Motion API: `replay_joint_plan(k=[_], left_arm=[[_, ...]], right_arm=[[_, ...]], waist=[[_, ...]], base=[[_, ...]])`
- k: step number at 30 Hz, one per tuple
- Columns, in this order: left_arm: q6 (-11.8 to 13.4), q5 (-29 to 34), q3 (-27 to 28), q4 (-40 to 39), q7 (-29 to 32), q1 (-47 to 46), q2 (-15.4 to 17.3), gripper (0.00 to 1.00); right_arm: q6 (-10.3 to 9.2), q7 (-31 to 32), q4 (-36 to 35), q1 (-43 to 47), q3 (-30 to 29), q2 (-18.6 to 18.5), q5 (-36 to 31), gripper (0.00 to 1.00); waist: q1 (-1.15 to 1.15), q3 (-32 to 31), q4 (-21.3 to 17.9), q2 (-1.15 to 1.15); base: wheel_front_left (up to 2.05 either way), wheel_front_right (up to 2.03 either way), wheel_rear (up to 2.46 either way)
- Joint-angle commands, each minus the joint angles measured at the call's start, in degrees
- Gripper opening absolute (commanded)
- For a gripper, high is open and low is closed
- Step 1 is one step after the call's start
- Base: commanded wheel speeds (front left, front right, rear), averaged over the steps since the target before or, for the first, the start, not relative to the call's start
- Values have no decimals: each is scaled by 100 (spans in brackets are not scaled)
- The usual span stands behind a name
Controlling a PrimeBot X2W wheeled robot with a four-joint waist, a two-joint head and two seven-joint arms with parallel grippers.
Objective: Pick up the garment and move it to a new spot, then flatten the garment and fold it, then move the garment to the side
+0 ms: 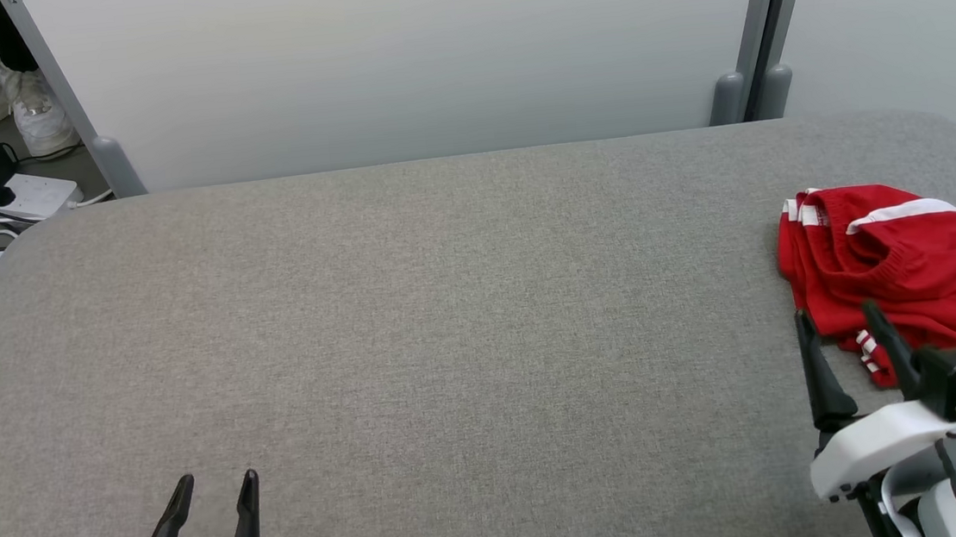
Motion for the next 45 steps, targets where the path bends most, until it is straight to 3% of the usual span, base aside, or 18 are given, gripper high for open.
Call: replay_joint_plan(k=[1,16,35,36,45], left_arm=[[-22,108,264,-120,-59,-120,64,100],[-23,505,723,-141,-59,-29,-182,100],[-23,460,692,-171,-59,-6,-112,100],[0,474,522,9,1,169,-201,0],[0,118,546,245,135,151,-340,0]], right_arm=[[17,-108,-113,-39,196,-42,48,100],[17,-280,-32,216,426,-42,150,100],[17,-340,26,199,448,-42,183,100],[0,-232,173,284,350,9,191,0],[0,-98,360,445,322,57,571,0]], waist=[[0,-14,3,0],[0,-77,-26,0],[0,-11,-44,0],[0,-12,-44,0],[11,-14,-45,0]], base=[[0,0,0],[0,0,0],[0,0,0],[0,0,0],[0,0,0]])
